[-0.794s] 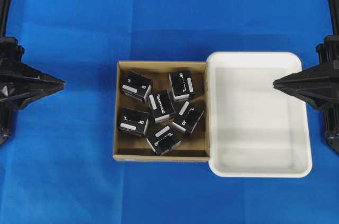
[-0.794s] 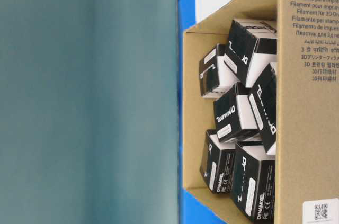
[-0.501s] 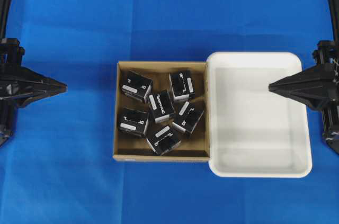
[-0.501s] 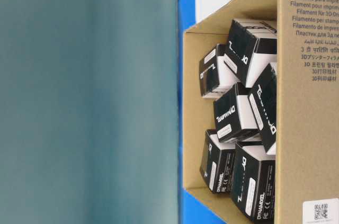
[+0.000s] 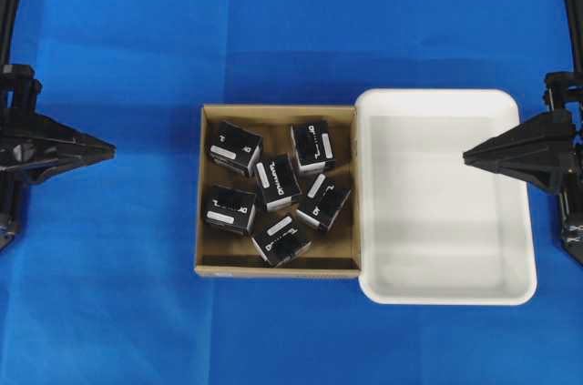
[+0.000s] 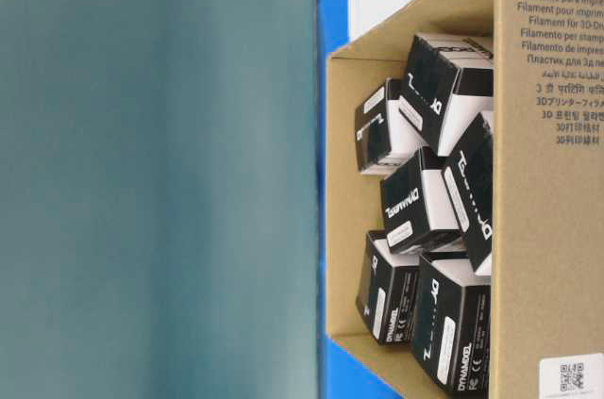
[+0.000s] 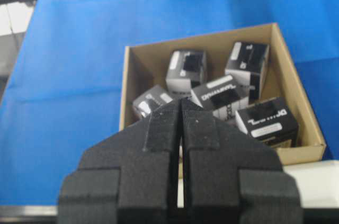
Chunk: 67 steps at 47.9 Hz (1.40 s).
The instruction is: Pick a box that is randomly placed inside the cardboard box.
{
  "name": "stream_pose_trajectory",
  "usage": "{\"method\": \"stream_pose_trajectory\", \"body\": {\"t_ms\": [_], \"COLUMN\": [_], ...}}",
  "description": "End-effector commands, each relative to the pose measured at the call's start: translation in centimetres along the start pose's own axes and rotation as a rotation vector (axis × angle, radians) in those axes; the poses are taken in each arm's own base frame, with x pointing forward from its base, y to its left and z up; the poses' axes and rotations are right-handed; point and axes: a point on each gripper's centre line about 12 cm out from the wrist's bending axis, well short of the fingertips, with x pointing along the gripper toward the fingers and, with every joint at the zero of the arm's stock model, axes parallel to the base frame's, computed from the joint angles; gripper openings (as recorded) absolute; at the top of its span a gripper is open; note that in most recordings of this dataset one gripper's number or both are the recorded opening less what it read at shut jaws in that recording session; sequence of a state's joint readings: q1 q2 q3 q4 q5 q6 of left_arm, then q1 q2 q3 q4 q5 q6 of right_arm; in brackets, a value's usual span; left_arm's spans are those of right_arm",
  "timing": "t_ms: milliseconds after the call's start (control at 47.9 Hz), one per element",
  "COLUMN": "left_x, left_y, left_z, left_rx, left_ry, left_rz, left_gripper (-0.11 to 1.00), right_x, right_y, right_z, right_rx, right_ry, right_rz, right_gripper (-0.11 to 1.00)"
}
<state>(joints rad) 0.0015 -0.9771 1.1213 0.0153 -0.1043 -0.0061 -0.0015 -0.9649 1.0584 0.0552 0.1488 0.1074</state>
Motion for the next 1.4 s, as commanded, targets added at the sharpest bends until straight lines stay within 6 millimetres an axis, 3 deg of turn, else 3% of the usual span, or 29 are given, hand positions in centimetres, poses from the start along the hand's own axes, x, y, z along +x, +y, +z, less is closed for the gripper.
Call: {"method": "stream_pose_trajectory", "body": {"t_ms": [0,460,606,1128,1379], "left_x": [0.1,0.3,0.3,0.4,0.4], "left_y": [0.0,0.0,0.0,0.0,0.0], "left_z": [1.0,0.9,0.7,0.7,0.7], "left_rx": [0.003,0.003,0.005,0.002,0.002], "left_ry": [-0.025,-0.017,-0.008,0.034,0.034], "left_rz": [0.002,0.002,0.001,0.001,-0.001], "left_gripper": [-0.06,-0.06,-0.06,-0.06,-0.06], "right_x": [0.0,0.1,0.7,5.6,9.3], "right_y": [0.1,0.3,0.0,0.2,0.4], "right_z": [0.7,1.2,0.7,2.3,3.3], "right_rx": [0.002,0.003,0.007,0.005,-0.007], "right_ry": [-0.015,0.051,0.192,0.602,0.726], "right_rz": [0.001,-0.002,-0.031,-0.076,-0.083], "right_gripper": [0.00,0.00,0.00,0.00,0.00]}}
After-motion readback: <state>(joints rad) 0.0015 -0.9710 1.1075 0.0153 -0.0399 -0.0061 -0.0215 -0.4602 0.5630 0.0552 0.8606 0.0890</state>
